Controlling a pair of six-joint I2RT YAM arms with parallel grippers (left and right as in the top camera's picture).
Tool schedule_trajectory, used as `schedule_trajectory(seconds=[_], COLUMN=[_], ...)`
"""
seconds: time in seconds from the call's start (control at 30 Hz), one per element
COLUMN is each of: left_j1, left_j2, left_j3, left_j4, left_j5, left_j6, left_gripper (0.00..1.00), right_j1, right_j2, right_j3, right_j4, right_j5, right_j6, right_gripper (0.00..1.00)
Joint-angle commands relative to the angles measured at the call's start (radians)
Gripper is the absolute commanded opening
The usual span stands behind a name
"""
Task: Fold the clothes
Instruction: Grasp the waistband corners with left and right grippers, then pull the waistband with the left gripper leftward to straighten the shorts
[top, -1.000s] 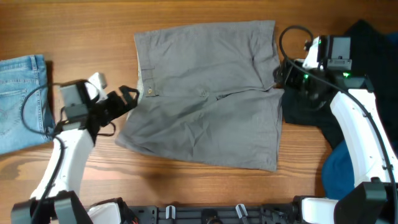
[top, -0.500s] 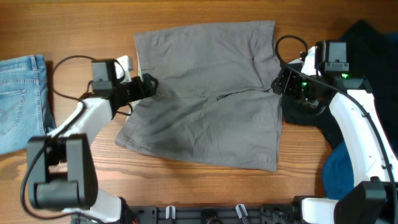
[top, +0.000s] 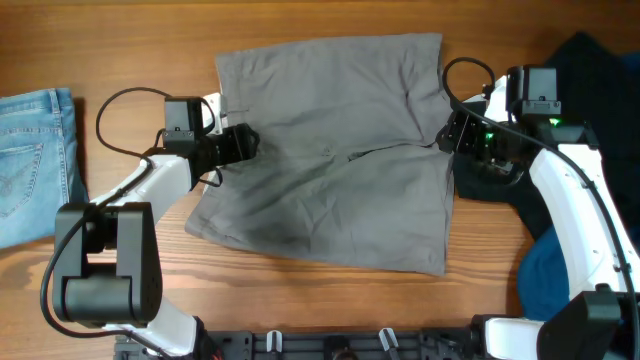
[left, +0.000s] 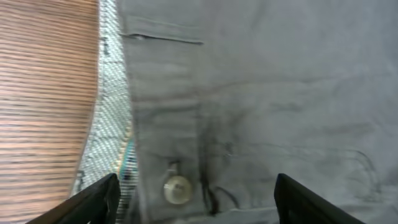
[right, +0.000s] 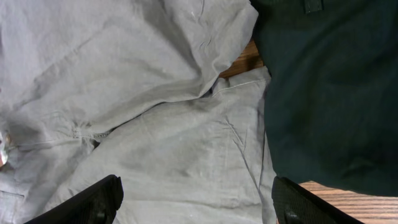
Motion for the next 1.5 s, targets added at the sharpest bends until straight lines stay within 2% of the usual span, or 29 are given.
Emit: schedule_trajectory(seconds=[0.0, 0.3, 0.53, 0.77, 0.83, 1.0, 1.17, 1.47], left_j1=[-0.001, -0.01, -0.01, -0.011, -0.011, -0.011, -0.01, 0.005], left_j2=[0.013, 0.053, 0.064, 0.064, 0.064, 0.064, 0.064, 0.06], left_j3=[0.014, 0.014, 0.014, 0.014, 0.014, 0.014, 0.014, 0.02], left_j4=[0.002, 0.0, 0.024, 0.03, 0.029, 0.017, 0.029, 0.065], left_j5=[-0.062, -0.053, 0.041, 0.048, 0.06, 0.059, 0.051, 0.013], left_j6=[0.008, -0.003, -0.003, -0.003, -0.003, -0.003, -0.003, -0.021], left_gripper=[0.82, 0.8, 0.72, 0.67, 0.6, 0.26, 0.04, 0.04], right_j1=[0.008, 0.008, 0.008, 0.008, 0.008, 0.008, 0.008, 0.008], right_j2=[0.008, 0.008, 0.008, 0.008, 0.008, 0.008, 0.008, 0.008], right_j3=[-0.01, -0.01, -0.01, -0.01, -0.01, -0.01, -0.01, -0.01], right_j4=[-0.004, -0.005, -0.004, -0.004, -0.004, -0.004, -0.008, -0.008], right_j5=[0.013, 0.013, 0.013, 0.013, 0.013, 0.013, 0.013, 0.014], right_j6=[-0.019, -0.019, -0.02, -0.019, -0.019, -0.019, -0.019, -0.021], right_gripper=[0.82, 0.82, 0.82, 0.82, 0.82, 0.82, 0.82, 0.82])
